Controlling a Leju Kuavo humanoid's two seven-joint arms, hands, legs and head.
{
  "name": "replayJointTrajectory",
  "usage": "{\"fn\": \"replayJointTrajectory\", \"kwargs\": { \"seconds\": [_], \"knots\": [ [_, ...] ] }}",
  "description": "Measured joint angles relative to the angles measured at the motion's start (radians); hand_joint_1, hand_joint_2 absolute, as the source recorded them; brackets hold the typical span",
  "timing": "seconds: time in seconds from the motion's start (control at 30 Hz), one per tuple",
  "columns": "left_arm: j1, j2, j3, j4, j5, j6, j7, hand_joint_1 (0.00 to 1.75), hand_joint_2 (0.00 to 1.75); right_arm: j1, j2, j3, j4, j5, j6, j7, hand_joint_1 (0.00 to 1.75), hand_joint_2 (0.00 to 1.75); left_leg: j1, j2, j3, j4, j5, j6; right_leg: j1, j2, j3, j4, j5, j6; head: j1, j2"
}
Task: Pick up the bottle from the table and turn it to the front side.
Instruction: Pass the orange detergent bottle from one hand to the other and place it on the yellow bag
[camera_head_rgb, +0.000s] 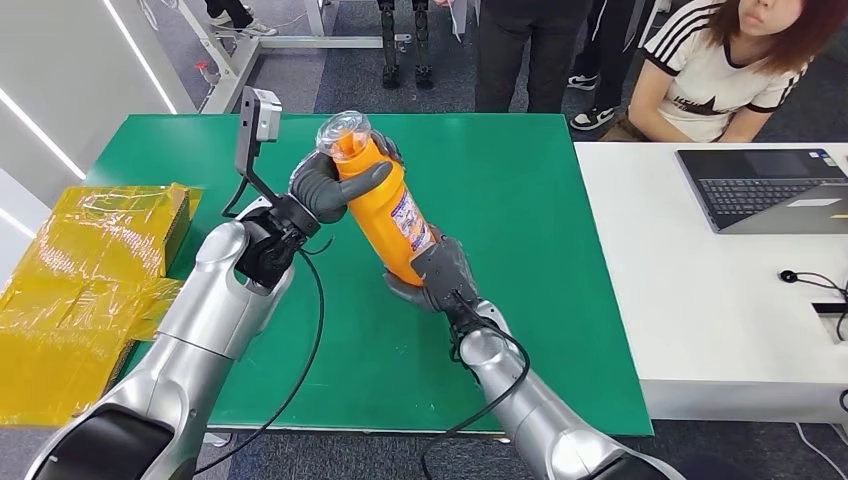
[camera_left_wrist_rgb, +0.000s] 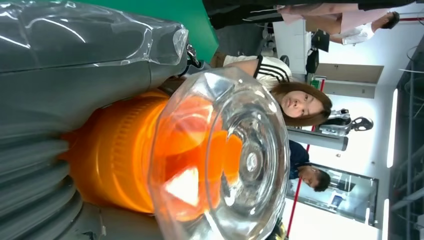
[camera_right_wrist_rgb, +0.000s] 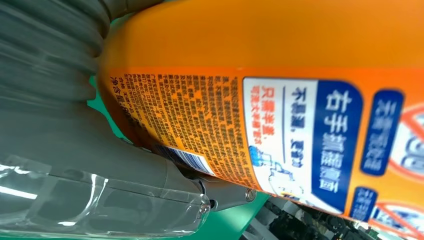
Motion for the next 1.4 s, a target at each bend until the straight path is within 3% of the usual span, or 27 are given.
{"fn": "replayJointTrajectory", "kwargs": {
  "seconds": [0.13, 0.27, 0.8, 1.03, 1.3, 1.4],
  "knots": [
    [-0.003, 0.005, -0.006, 0.010, 0.029, -0.001, -0.003, 1.75, 1.75, -0.001, -0.003, -0.018, 0.001, -0.041, 0.026, -0.012, 1.40, 1.75, 0.000, 0.000, 0.000, 0.000, 0.000, 0.000, 0.000, 0.000, 0.000, 0.000, 0.000, 0.000, 0.000, 0.000],
    [-0.005, 0.007, -0.016, 0.015, 0.029, 0.001, -0.013, 1.75, 1.75, -0.001, -0.005, -0.030, 0.000, -0.064, 0.049, -0.016, 0.00, 1.75, 0.000, 0.000, 0.000, 0.000, 0.000, 0.000, 0.000, 0.000, 0.000, 0.000, 0.000, 0.000, 0.000, 0.000],
    [-0.022, 0.009, -0.022, 0.055, -0.041, 0.027, -0.074, 1.75, 1.75, 0.055, -0.039, -0.076, -0.108, -0.149, 0.119, -0.022, 0.00, 1.75, 0.000, 0.000, 0.000, 0.000, 0.000, 0.000, 0.000, 0.000, 0.000, 0.000, 0.000, 0.000, 0.000, 0.000],
    [-0.083, 0.021, -0.038, 0.096, -0.391, 0.205, -0.175, 1.75, 1.75, 0.147, -0.083, -0.097, -0.269, -0.199, 0.170, -0.015, 0.00, 1.75, 0.000, 0.000, 0.000, 0.000, 0.000, 0.000, 0.000, 0.000, 0.000, 0.000, 0.000, 0.000, 0.000, 0.000],
    [-0.139, 0.031, -0.074, 0.123, -0.581, 0.290, -0.204, 1.75, 1.75, 0.212, -0.111, -0.097, -0.406, -0.208, 0.183, -0.004, 0.00, 1.75, 0.000, 0.000, 0.000, 0.000, 0.000, 0.000, 0.000, 0.000, 0.000, 0.000, 0.000, 0.000, 0.000, 0.000],
    [-0.161, 0.034, -0.100, 0.136, -0.727, 0.348, -0.217, 1.75, 1.75, 0.237, -0.117, -0.096, -0.452, -0.209, 0.198, -0.005, 0.00, 1.75, 0.000, 0.000, 0.000, 0.000, 0.000, 0.000, 0.000, 0.000, 0.000, 0.000, 0.000, 0.000, 0.000, 0.000]
  ]
}}
